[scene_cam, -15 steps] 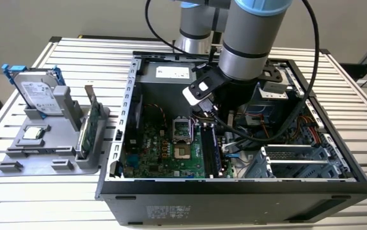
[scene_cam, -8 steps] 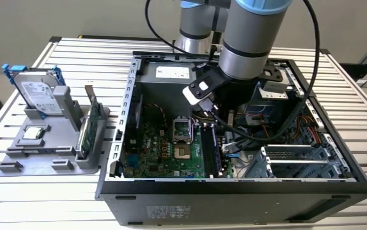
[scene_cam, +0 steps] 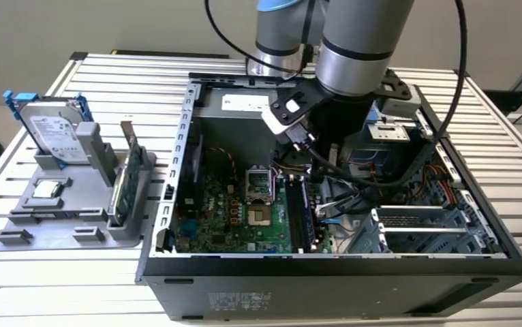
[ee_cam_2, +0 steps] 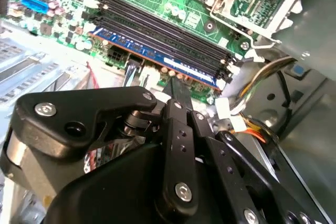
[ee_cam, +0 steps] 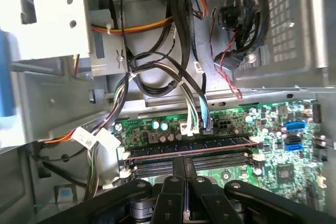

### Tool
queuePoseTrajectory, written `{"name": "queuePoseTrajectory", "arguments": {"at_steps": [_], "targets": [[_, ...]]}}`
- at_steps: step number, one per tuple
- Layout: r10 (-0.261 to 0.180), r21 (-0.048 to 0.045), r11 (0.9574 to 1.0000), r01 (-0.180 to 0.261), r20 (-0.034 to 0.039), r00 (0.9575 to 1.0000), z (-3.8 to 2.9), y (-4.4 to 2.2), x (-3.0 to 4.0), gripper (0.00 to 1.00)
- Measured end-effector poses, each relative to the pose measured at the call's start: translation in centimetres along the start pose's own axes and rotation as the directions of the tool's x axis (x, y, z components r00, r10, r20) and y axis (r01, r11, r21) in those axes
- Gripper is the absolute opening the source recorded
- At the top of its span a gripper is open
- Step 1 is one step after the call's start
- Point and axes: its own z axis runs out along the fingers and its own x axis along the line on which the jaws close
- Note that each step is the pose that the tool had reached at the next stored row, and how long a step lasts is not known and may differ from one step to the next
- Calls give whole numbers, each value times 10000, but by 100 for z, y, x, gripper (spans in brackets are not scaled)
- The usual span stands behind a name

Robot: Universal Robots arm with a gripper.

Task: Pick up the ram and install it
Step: 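Press down the ram until it locks into place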

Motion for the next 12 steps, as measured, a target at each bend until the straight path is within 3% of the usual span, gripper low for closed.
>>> {"name": "queuePoseTrajectory", "arguments": {"at_steps": [5, 12], "targets": [[-1, 0, 10000, 1, 0, 10000, -205, 5, -9, 0], [0, 0, 10000, 0, 0, 10000, -231, 5, -10, 0]]}}
